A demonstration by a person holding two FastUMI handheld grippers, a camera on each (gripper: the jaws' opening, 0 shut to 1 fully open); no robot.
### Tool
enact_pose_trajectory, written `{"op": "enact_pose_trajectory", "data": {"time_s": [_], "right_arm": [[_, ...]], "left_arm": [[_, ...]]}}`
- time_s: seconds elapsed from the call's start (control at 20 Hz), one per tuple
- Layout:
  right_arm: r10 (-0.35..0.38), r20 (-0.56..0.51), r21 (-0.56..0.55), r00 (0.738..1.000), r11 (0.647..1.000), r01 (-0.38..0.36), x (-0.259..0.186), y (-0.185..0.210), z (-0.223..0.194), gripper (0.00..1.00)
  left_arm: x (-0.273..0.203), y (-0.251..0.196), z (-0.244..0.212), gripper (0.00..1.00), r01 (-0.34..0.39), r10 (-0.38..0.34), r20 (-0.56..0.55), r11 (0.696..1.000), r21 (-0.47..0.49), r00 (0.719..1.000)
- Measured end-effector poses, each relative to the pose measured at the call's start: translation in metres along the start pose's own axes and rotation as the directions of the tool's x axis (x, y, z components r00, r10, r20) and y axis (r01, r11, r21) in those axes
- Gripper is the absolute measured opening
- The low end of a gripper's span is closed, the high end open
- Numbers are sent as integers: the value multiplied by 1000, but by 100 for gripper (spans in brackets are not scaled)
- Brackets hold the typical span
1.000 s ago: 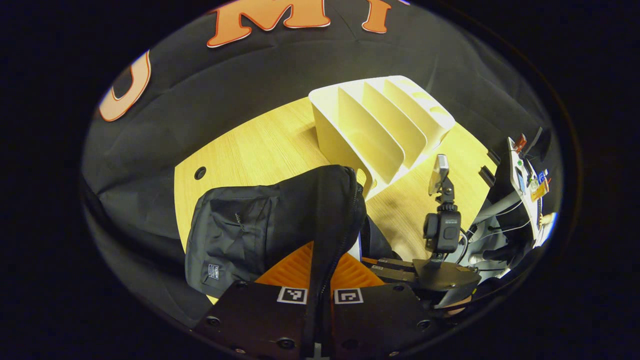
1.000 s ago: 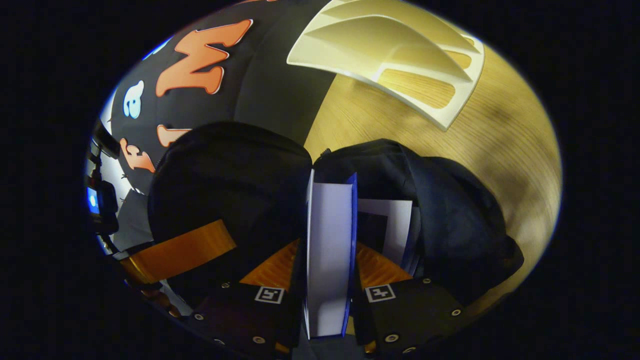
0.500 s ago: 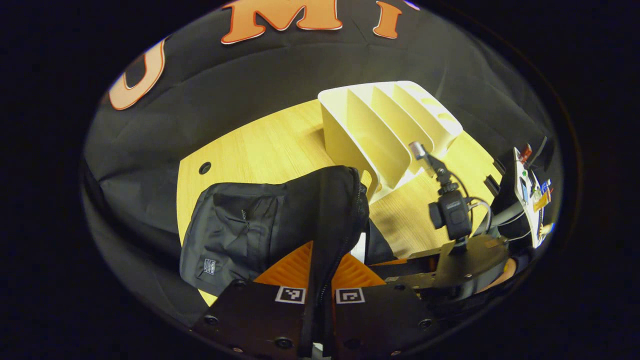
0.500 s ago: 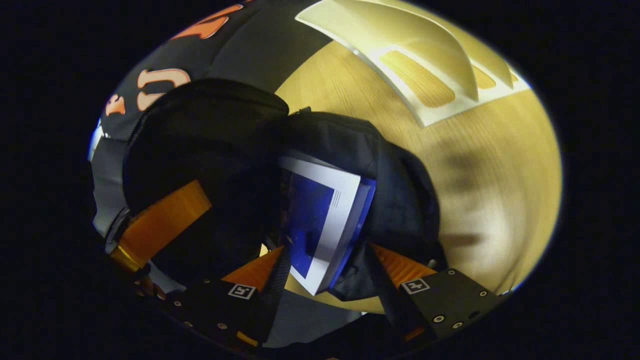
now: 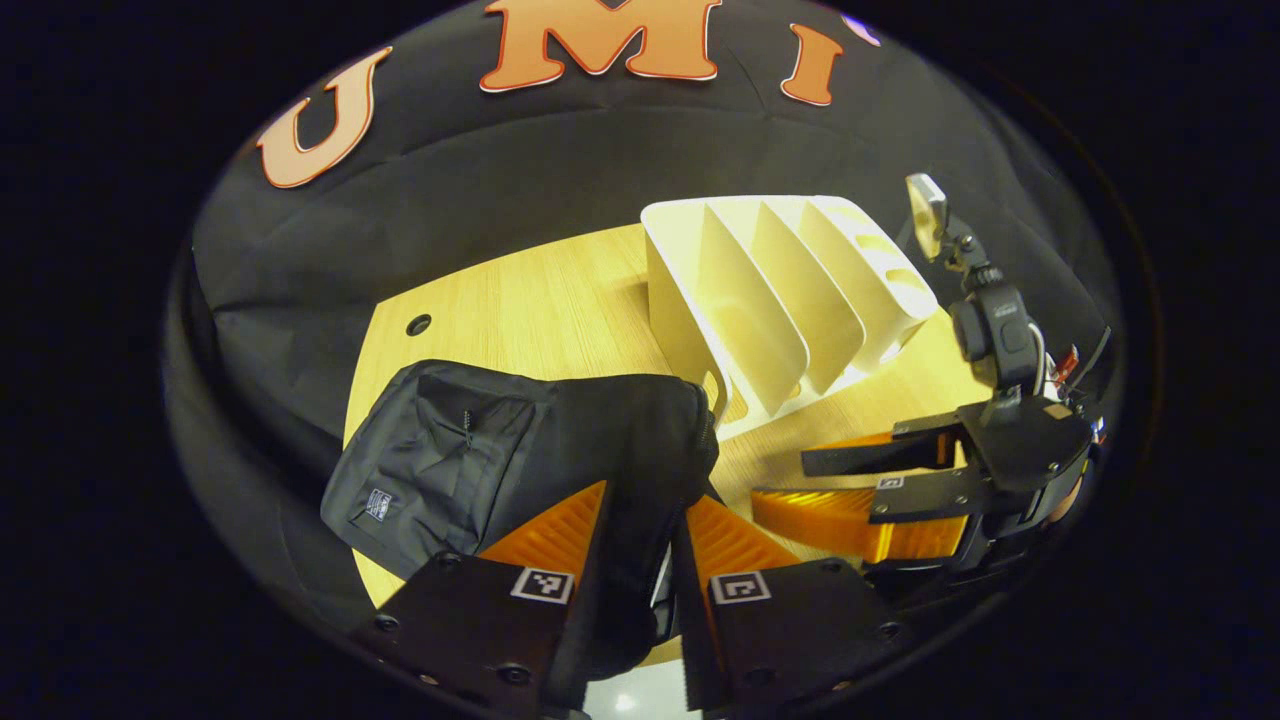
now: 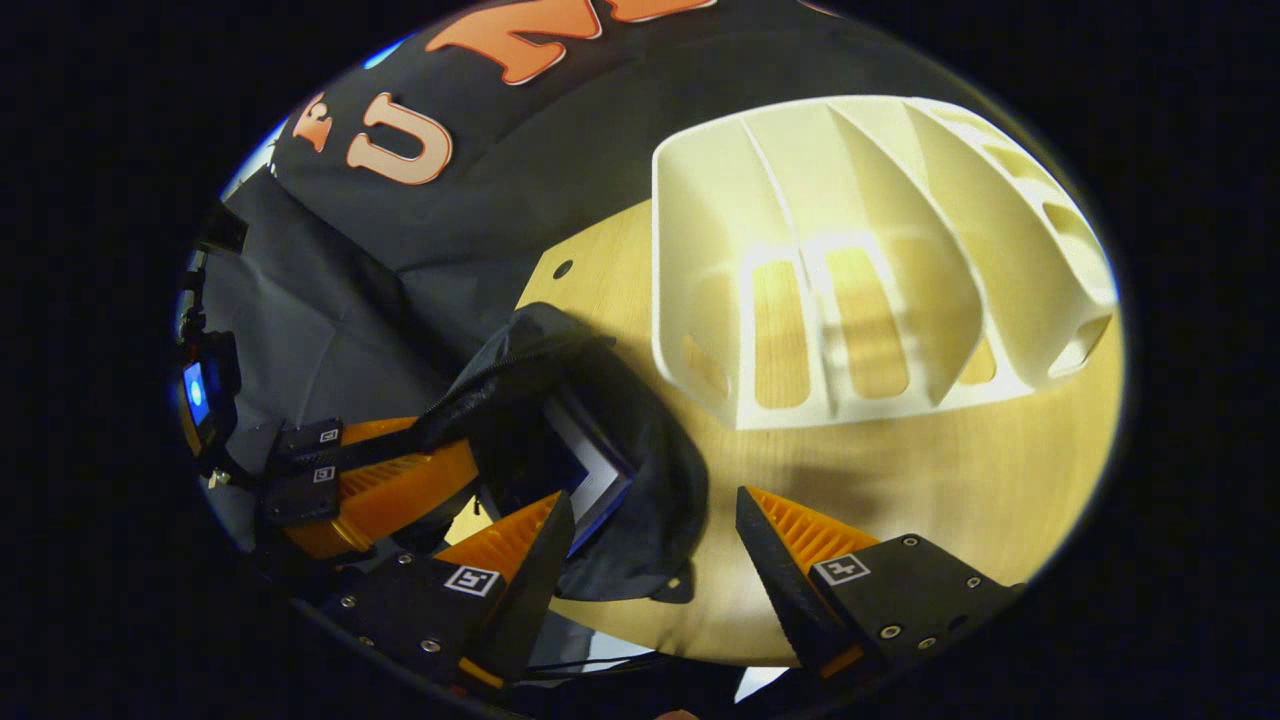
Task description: Open the schoolbag, grab two books from the bookshelf and put them into the schoolbag.
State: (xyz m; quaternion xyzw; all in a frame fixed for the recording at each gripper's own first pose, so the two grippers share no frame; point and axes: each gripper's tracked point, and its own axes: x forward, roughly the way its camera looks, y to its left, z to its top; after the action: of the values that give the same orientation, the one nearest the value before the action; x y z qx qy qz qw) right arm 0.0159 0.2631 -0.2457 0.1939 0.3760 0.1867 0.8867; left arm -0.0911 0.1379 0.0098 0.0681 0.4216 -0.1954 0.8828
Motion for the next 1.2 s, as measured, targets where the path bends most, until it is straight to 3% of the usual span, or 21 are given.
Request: {"op": "enact_pose_trajectory", "data": {"time_s": [0.1, 0.25, 0.3, 0.45, 0.6, 0.85, 1.2], "right_arm": [[-22, 33, -45, 999, 999, 23, -14, -13, 16, 98], [-57, 104, -99, 993, 993, 68, -33, -33, 44, 98], [-60, 128, -121, 990, 990, 75, -40, -36, 54, 98], [-87, 207, -198, 974, 972, 129, -65, -47, 81, 98], [-91, 302, -268, 949, 947, 177, -94, -51, 112, 98], [-54, 485, -378, 873, 887, 266, -157, -41, 159, 97], [52, 600, -461, 798, 838, 292, -203, -24, 182, 97]], "left_arm": [[-3, -10, 9, 48, 6, -6, 37, 1000, -14, 999], [-13, -25, 28, 92, 6, -3, 129, 1000, -25, 992], [-15, -28, 36, 96, -8, 11, 157, 1000, -20, 987], [-29, -37, 61, 96, -56, 61, 257, 998, -25, 964], [-48, -53, 93, 98, -85, 91, 384, 996, -32, 919], [-95, -72, 141, 96, -130, 168, 560, 986, -107, 811], [-145, -96, 182, 96, -169, 288, 717, 957, -235, 634]]}}
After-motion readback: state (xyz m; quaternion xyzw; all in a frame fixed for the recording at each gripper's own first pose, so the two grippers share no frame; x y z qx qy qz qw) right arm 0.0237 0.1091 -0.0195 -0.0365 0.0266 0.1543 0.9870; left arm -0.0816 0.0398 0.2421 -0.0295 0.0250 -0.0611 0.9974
